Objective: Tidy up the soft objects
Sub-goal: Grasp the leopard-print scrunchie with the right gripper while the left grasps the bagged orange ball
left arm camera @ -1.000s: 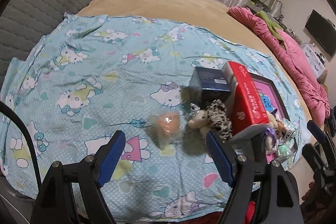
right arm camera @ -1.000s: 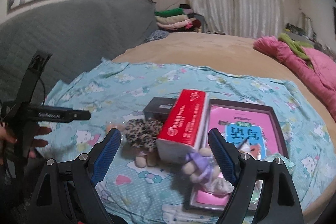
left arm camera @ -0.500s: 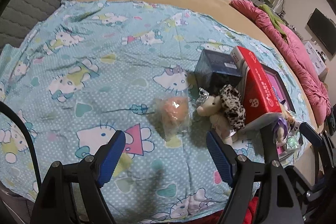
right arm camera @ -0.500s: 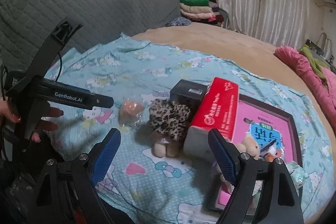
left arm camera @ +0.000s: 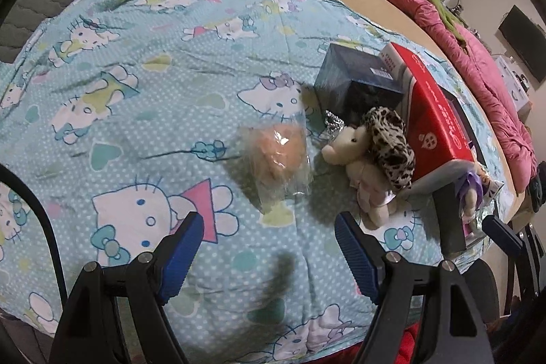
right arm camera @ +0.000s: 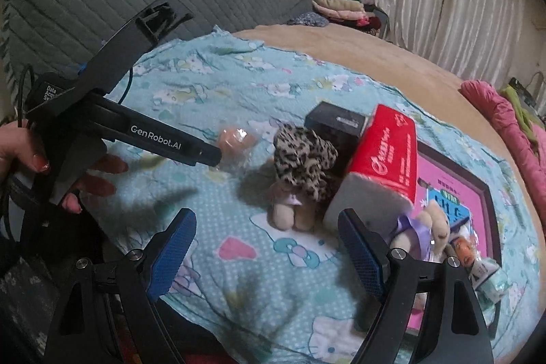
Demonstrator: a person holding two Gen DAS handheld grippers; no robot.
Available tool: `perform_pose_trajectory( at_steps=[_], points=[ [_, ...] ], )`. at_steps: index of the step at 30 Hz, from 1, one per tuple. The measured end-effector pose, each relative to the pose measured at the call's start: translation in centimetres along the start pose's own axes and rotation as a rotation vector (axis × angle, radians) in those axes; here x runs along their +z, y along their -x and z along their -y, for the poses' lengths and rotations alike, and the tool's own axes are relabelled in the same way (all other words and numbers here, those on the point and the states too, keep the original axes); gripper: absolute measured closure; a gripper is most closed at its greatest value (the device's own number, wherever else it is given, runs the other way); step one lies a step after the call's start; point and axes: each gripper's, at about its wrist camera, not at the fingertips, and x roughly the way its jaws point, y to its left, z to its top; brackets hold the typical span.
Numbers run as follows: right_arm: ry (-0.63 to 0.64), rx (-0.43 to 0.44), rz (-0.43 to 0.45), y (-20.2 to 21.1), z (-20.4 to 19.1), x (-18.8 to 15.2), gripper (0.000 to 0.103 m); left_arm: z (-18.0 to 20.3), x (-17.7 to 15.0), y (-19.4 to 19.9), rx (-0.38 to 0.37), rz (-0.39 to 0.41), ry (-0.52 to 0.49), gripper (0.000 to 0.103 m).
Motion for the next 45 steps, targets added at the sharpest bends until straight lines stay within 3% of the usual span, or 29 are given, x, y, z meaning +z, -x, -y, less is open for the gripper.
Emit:
perform_pose_trajectory(
  at_steps=[11,24,27,30,32,35,39,45],
  points=[
    [-0.026,-0.038,0.027,-1.9,1.6,1.2,0.017,-0.3,0.8,-1.1,-0.021,0.019,0.014,0.025],
    [0.162,-0.121,-0.007,-7.2,0.1,4.4,0.020,-1.9,1.4,-1.6,-0.063,0.035,0.043,0.025],
    [0.208,-0.143,-0.025,-8.6,-0.1,4.9,0.031,-2.2,1.6,-1.7,-0.071,0.042,0.052,0.025],
    [0.251,-0.159,-0.058,-10.0,-0.5,5.1,0.049,-2.6,1.7,-1.9,-0.083,0.041,0.068,0.025],
    [0.256,-0.155,-0.066,-10.5,-0.5,5.2,0.067,-2.7,1.7,-1.9,-0.093,0.044,0.073,0.025],
    [0.248,-0.126,-0.082,-10.9,-0.3,5.0,0.078,-2.6,1.8,-2.0,-0.110,0.050,0.074,0.025],
    [0.199,-0.075,-0.080,-10.6,0.2,4.9,0.088,-2.0,2.1,-2.3,-0.114,0.058,0.049,0.025],
    [0.146,-0.021,-0.081,-10.2,0.6,4.4,0.090,-1.5,2.4,-3.1,-0.102,0.054,0.037,0.025]
  ],
)
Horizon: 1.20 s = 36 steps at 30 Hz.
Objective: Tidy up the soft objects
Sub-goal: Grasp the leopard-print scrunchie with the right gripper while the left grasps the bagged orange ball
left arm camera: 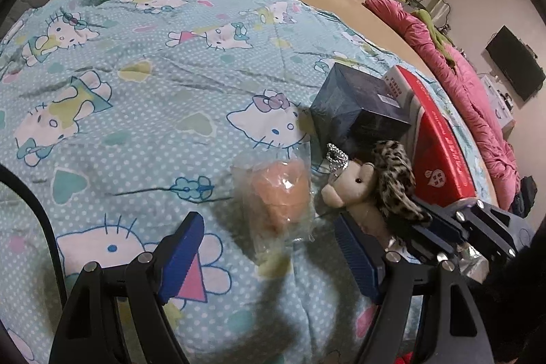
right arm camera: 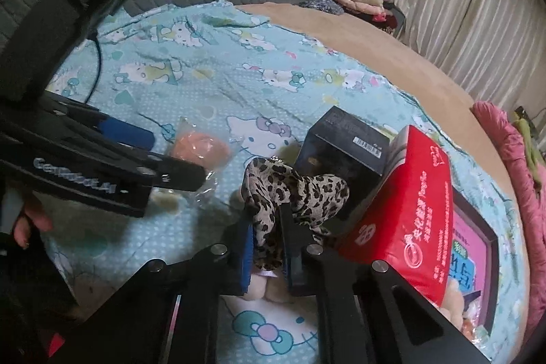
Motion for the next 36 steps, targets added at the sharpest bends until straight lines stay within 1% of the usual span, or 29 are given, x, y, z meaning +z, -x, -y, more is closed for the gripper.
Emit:
perform_pose_trajectory(
  at_steps=[4,6,8,10,12,13,20,29,32,36],
  points=[
    [-0.028,0.062,-0.008,0.4,-0.2,-0.4,0.091,-0.2,0.2,-0.5,0.002,-0.005,0.004,0.025],
    [-0.033,0.080,-0.013,0.7,-0.4,-0.8,0.091,-0.2,0.4,-0.6,-0.003,0.006,0.001,0.025],
    [-0.048,0.102,-0.018,0.8,-0.4,-1.2,0.091,-0.2,0.5,-0.7,-0.012,0.013,-0.003,0.034],
    [-0.047,0.106,-0.022,0.8,-0.6,-1.5,0.091,0.0,0.7,-0.9,-0.011,0.023,-0.012,0.040],
    [-0.044,0.106,-0.023,0.8,-0.7,-1.6,0.091,0.1,0.9,-1.1,-0.020,0.021,-0.018,0.049],
    [-0.046,0.106,-0.020,0.9,-0.8,-1.6,0.091,0.1,1.0,-1.1,-0.025,0.024,-0.020,0.055],
    [-0.058,0.085,-0.001,1.0,-0.5,-1.5,0.091,0.4,1.0,-1.1,-0.067,0.033,-0.029,0.059],
    [-0.111,0.106,0.014,1.1,0.3,-1.0,0.091,0.7,0.5,0.2,-0.095,0.057,-0.029,0.059],
    [-0.117,0.093,0.024,1.1,0.3,-0.8,0.091,0.5,0.3,0.3,-0.093,0.054,-0.025,0.059],
    [-0.127,0.078,0.030,0.6,0.5,-0.5,0.086,0.1,-0.1,0.5,-0.093,0.048,0.000,0.059]
  ],
)
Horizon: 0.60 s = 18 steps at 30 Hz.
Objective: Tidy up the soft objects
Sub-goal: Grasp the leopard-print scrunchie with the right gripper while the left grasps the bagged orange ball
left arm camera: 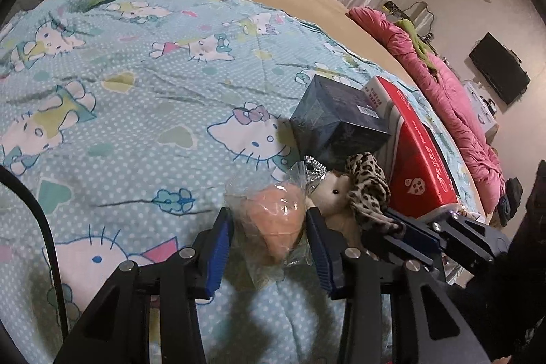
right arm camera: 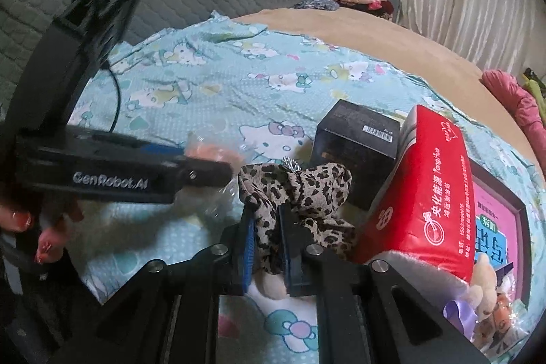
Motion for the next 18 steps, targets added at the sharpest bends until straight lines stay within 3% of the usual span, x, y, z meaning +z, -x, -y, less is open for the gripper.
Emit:
perform_pose_trajectory(
  at_steps=[9,14,18],
  points=[
    [0.048,-0.086,-0.028,-2.1,-0.5,0.4,0.084,0.8,-0.5,0.4,0.010,-0.004,0.001,0.059],
    [0.066,-0.072,-0.069,-3.2,-0.9,0.7,0.084,1.3,-0.8,0.9,0.020,-0.001,-0.006,0.059],
    [0.088,-0.083,-0.035,-2.7,-1.2,0.8,0.095,1.7,-1.0,1.2,0.031,0.001,-0.010,0.059]
  ],
)
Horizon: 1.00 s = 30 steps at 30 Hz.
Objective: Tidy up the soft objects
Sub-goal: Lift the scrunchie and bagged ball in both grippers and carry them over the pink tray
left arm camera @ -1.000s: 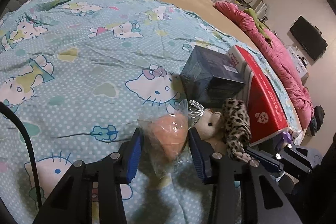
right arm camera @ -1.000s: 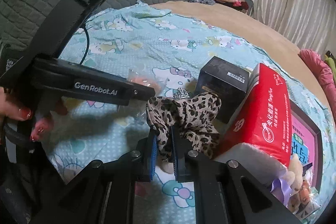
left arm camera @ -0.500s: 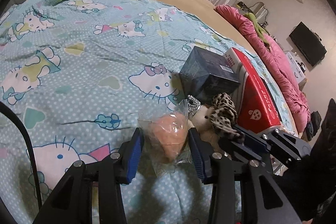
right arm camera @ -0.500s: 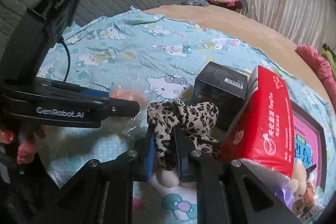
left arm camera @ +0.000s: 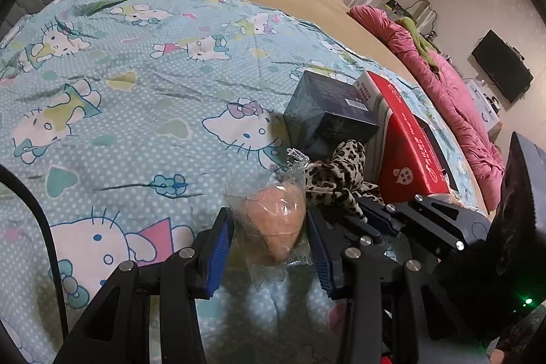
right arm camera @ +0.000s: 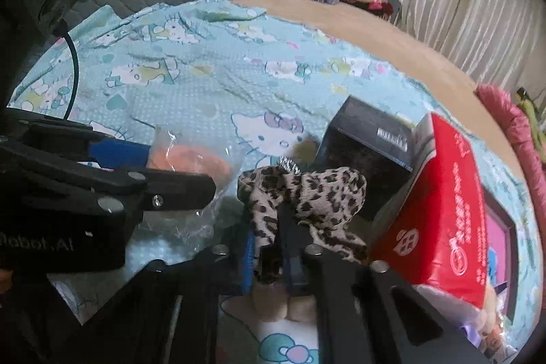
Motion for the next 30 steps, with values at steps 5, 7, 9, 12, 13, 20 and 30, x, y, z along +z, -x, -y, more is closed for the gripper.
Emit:
perform_pose_trajectory(
  at_steps=[5,7,9,12,13,20,30],
  points=[
    [-0.064,0.057,0.034,1.3,1.5,-0.1,0.097,0.9,0.0,0.7,0.010,0.012,-0.017,0.059],
    [-0.105,0.087,0.055,2.4,2.4,0.0,0.097,1.5,0.1,1.1,0.018,0.019,-0.031,0.059],
    [-0.157,0.125,0.086,3.7,3.6,-0.1,0.097,1.9,0.2,1.4,0.026,0.023,-0.042,0.059],
    [-0.251,0.183,0.116,5.4,5.6,-0.4,0.097,2.2,0.3,1.9,0.036,0.029,-0.050,0.059],
    [-0.278,0.195,0.128,6.0,6.3,-0.6,0.097,2.4,0.4,2.1,0.036,0.034,-0.054,0.059],
    [-0.361,0.208,0.159,8.7,9.0,-1.5,0.097,2.4,0.7,3.3,0.043,0.055,-0.055,0.059],
    [-0.425,0.203,0.184,11.3,10.8,-2.2,0.097,3.0,1.0,4.9,0.041,0.076,-0.067,0.059]
  ],
)
